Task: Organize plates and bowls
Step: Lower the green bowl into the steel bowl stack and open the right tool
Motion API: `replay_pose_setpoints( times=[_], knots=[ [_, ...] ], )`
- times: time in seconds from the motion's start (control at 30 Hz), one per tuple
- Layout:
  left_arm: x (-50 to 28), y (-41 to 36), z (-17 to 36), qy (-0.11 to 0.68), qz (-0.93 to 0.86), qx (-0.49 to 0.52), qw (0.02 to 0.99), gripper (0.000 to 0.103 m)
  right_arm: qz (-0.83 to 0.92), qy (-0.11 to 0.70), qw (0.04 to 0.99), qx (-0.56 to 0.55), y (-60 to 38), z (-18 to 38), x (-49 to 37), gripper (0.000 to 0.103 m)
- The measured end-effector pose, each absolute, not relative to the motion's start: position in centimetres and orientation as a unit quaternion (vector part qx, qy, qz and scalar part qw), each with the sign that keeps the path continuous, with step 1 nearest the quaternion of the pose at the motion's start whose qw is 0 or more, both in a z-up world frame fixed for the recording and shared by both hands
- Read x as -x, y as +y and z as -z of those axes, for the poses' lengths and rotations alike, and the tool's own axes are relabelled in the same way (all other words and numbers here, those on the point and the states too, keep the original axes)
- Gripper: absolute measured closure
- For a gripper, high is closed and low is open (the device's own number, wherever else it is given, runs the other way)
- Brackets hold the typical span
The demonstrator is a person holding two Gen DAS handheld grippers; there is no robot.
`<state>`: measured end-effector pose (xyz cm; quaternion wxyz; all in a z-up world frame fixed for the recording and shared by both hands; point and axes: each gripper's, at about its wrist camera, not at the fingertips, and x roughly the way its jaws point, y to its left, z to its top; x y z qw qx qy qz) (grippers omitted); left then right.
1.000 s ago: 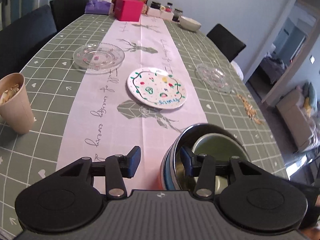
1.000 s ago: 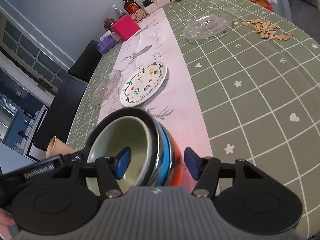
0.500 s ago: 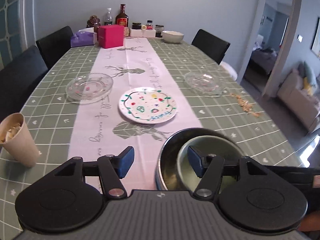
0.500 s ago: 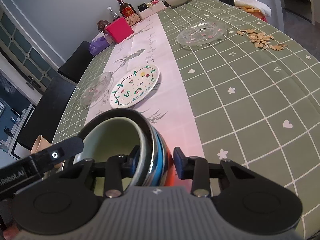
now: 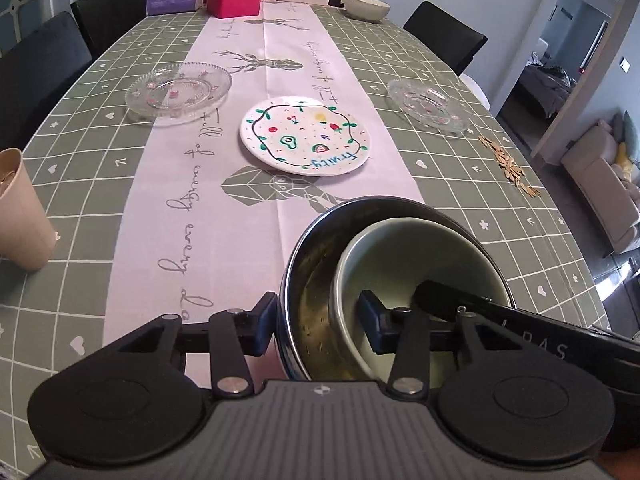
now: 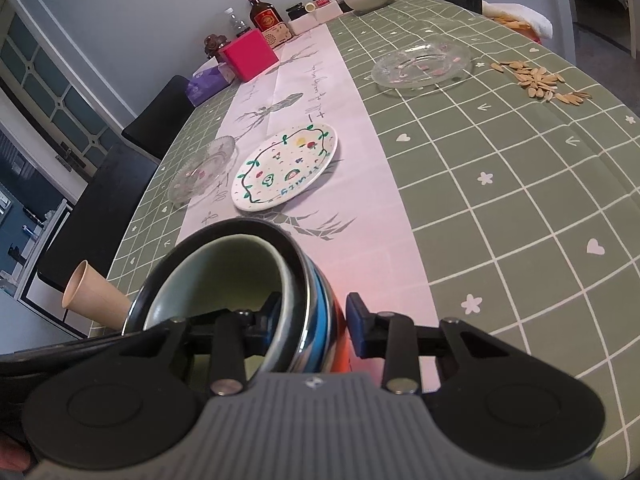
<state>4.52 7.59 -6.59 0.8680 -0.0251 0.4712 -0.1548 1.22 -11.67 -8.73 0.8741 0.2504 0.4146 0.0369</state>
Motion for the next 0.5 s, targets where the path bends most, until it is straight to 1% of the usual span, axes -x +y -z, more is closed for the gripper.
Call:
replay_pose_setpoints(
  times=[0.5],
  knots=[
    [-5.0,11.8,6.1,0.48,0.116,0.046,0.869,0.055,-0.051,0.426,0.872,-0.237,-7.2,8.7,-2.6,0.069]
  ],
)
